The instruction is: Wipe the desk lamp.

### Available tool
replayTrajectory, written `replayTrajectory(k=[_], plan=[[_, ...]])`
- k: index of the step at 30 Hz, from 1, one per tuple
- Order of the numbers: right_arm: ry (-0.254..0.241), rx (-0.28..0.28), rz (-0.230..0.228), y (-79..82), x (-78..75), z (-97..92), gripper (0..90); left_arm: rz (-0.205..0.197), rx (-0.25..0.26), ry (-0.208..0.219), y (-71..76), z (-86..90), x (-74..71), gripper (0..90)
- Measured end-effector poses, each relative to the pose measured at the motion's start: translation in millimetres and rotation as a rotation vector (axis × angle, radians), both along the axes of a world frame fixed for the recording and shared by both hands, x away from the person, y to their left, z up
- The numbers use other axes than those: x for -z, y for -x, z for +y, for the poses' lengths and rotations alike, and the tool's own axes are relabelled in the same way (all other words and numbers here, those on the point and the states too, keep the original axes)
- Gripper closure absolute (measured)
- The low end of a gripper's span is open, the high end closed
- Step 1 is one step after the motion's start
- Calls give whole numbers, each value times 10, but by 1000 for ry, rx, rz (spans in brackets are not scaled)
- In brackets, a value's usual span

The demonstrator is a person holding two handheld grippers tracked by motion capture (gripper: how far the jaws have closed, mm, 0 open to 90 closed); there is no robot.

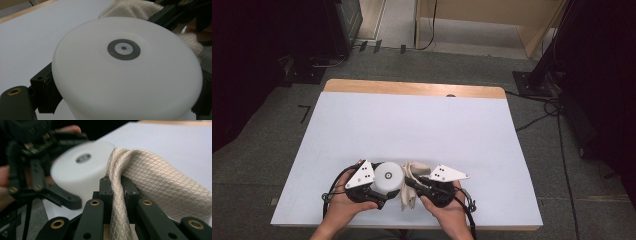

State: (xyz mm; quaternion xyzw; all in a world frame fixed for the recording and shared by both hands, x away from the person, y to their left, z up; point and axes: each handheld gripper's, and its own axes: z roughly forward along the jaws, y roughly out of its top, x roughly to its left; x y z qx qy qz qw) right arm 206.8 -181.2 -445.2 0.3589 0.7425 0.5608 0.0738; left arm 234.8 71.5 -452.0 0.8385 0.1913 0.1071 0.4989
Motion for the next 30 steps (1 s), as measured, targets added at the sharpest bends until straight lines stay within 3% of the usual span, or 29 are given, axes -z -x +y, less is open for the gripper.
replayTrajectory(k=[6, 12, 16, 20, 27, 30], plan=[[2, 29, -28, -8, -76, -76, 813, -1, -9, -3, 10, -6, -6, 83], [26, 83, 5, -103, 14, -214, 812, 3, -51, -1, 69, -26, -28, 72], [33, 111, 25, -150, 64, -291, 812, 12, -80, 41, 103, -23, -112, 45], [37, 126, 27, -175, 85, -335, 812, 18, -141, 58, 157, -57, -169, 36], [51, 130, 24, -184, 101, -347, 812, 22, -335, -26, 255, -210, -121, 18], [52, 130, 27, -189, 110, -352, 811, 50, -347, -9, 257, -198, -92, 13]])
